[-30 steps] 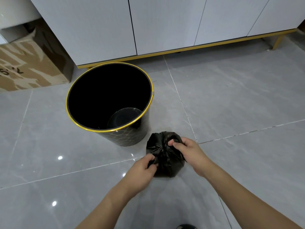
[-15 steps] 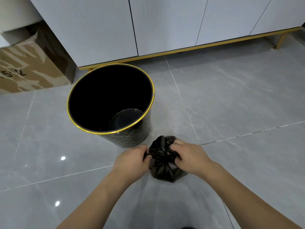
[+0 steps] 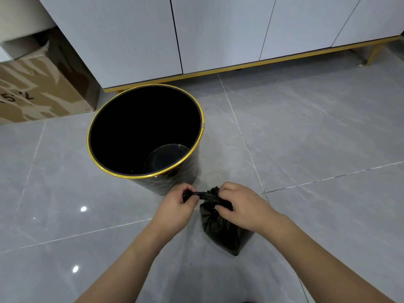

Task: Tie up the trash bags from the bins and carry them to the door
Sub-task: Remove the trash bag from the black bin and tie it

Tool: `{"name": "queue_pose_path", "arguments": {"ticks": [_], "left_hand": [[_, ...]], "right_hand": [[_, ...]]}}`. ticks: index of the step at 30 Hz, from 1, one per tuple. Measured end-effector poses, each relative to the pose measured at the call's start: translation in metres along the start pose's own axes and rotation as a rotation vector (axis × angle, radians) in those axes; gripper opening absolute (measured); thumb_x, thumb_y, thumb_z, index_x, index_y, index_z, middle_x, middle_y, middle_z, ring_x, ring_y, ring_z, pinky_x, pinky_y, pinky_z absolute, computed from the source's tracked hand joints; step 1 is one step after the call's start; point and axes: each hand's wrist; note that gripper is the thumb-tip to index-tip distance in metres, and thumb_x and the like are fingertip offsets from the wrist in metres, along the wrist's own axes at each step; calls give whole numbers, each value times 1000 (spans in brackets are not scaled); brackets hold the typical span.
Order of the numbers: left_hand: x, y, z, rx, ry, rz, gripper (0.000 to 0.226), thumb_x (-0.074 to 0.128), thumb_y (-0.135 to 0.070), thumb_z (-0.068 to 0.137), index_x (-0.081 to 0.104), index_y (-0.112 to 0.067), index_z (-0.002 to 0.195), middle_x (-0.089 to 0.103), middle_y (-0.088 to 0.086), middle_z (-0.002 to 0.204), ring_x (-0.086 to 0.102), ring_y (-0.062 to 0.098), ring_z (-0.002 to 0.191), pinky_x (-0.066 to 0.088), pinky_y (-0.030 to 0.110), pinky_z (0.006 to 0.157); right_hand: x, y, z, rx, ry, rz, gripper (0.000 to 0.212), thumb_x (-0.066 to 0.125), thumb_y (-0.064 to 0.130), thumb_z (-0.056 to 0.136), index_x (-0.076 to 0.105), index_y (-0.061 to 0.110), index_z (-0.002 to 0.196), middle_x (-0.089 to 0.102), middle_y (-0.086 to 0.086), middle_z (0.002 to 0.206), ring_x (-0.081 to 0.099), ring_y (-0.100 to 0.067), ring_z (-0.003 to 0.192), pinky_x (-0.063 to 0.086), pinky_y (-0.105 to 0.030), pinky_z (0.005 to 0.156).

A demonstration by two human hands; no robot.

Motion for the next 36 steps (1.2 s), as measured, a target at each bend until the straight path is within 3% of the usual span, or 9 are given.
{"name": "queue_pose_path", "arguments": {"ticks": [4, 7, 10, 15, 19, 23, 29, 34, 36], "left_hand": [[1, -2, -4, -90, 7, -213, 14, 62, -11, 90, 63, -22, 82, 68, -8, 112, 62, 10, 104, 45, 29, 93], [0, -5, -5, -94, 27, -194, 29, 60, -12, 87, 65, -29, 65, 72, 5, 97, 63, 15, 83, 46, 31, 76], [1, -9, -5, -93, 15, -144, 32, 60, -15, 86, 64, -31, 58, 69, 17, 93, 50, 12, 62, 37, 29, 61], [5, -12, -3, -75, -38, -158, 14, 56, -20, 93, 70, -24, 94, 71, -3, 94, 63, 12, 90, 46, 25, 76], [7, -8, -2, -56, -56, -193, 15, 53, -18, 98, 66, -22, 102, 70, -2, 101, 63, 11, 95, 45, 20, 77], [9, -9, -2, -33, -15, -271, 16, 52, -12, 99, 65, -19, 104, 68, -11, 112, 59, 0, 106, 42, 12, 83], [9, -12, -3, 27, 49, -316, 22, 50, -7, 98, 62, -24, 94, 68, -12, 115, 60, 1, 110, 42, 11, 86], [11, -18, -2, 110, 75, -344, 20, 46, -3, 100, 61, -16, 96, 72, -5, 110, 65, -1, 102, 45, 5, 81], [14, -21, -1, 113, 91, -381, 16, 42, -1, 101, 54, -10, 95, 74, -1, 106, 67, 1, 99, 46, 6, 79]], "right_hand": [[1, -3, -6, -25, -73, -62, 22, 60, 31, 89, 56, 12, 100, 52, 1, 103, 55, -20, 80, 45, -31, 71], [1, -6, -12, 60, -153, -41, 27, 63, 30, 88, 53, 14, 107, 48, 3, 105, 53, -21, 75, 38, -28, 64], [0, -8, -14, -15, -247, -109, 22, 66, 23, 84, 57, 14, 102, 51, -1, 102, 53, -23, 68, 41, -31, 58], [1, -11, -15, -132, -271, -183, 13, 69, 23, 83, 63, 14, 90, 51, -3, 106, 48, -17, 77, 34, -22, 71], [0, -13, -18, -211, -357, -206, 12, 63, 27, 86, 67, 16, 91, 52, -1, 100, 47, -19, 82, 40, -24, 78], [1, -17, -18, -290, -380, -207, 12, 65, 15, 85, 68, 15, 96, 61, 0, 96, 52, -21, 82, 39, -25, 81], [3, -19, -23, -288, -391, -168, 15, 56, 11, 89, 61, 14, 103, 63, 0, 98, 53, -18, 91, 31, -19, 89], [4, -13, -24, -204, -443, -32, 15, 53, 18, 89, 50, 20, 104, 62, -2, 89, 50, -15, 86, 37, -18, 86], [6, -14, -25, -235, -454, -26, 21, 61, 8, 86, 52, 17, 103, 61, -3, 94, 53, -17, 88, 43, -23, 84]]}}
Point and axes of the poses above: each hand's wrist, its own z-axis towards the middle knuckle, its own x-axis out of the palm, y = z × x
